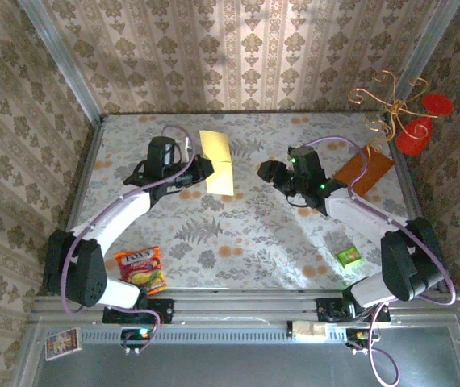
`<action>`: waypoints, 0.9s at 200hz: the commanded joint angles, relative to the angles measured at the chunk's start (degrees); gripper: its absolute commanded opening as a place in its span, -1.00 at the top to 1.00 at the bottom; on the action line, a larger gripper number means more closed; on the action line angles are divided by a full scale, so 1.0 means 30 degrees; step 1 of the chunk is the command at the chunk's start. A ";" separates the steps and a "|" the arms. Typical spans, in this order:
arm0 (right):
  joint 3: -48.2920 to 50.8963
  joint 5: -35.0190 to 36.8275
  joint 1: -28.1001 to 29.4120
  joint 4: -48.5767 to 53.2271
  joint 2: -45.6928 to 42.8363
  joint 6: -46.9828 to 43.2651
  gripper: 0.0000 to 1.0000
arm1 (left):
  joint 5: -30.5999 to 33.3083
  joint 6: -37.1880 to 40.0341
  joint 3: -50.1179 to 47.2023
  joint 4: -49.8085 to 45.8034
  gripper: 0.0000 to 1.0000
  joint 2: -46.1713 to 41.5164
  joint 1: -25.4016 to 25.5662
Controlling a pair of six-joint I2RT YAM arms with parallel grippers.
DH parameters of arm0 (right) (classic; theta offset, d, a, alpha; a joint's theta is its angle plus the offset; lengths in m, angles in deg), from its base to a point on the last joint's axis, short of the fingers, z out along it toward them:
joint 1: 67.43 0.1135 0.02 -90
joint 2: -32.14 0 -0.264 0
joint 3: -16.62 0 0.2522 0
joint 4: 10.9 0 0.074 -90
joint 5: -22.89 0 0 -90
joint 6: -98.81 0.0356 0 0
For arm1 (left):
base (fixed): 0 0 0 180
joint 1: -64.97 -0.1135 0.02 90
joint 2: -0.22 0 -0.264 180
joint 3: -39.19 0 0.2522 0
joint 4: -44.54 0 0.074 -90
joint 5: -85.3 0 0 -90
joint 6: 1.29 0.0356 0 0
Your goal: Fold a paper plane with a square sheet of paper (pick it up from the middle)
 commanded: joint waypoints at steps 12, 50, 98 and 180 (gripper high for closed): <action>-0.0538 0.3143 -0.0108 0.2598 -0.0955 -0.1847 -0.27 | 0.9158 0.6196 0.4048 -1.1022 0.87 0.1099 0.2078; -0.0268 0.3841 -0.0286 0.2947 -0.0948 -0.1654 -0.27 | 1.6919 0.7618 0.7047 -1.5295 0.87 0.4044 0.4224; 0.0333 0.4738 -0.0543 0.3194 -0.1907 -0.1445 -0.27 | 2.1929 0.7631 0.9226 -1.7453 0.90 0.8528 0.6379; 0.1046 0.6334 -0.1140 0.4102 -0.3523 -0.1269 -0.28 | 1.3889 0.6308 1.0294 -1.4437 0.32 1.0349 0.7178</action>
